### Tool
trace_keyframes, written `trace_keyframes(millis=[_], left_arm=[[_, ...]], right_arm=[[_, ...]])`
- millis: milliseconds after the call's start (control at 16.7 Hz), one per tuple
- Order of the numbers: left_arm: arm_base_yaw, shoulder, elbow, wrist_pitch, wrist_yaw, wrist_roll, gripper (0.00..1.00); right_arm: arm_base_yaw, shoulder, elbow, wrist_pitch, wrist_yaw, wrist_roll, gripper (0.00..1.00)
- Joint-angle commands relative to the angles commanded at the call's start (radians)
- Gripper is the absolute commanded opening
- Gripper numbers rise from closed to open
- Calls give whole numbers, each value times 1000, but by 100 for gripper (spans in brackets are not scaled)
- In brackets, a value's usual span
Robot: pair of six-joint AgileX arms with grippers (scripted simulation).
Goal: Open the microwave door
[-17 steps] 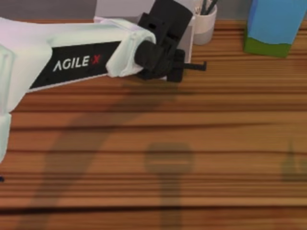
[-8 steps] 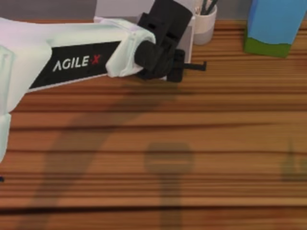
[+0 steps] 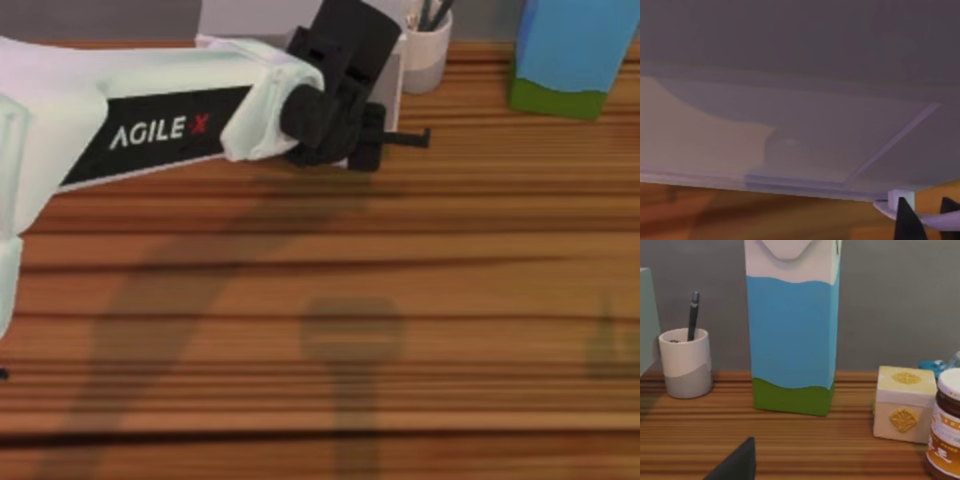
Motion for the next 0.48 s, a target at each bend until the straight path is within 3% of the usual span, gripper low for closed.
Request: trace_keyframes(millis=[480], left_arm=[[8, -31, -49, 28, 31, 40, 0]], right_arm=[[0, 0, 0, 0, 0, 0, 100]])
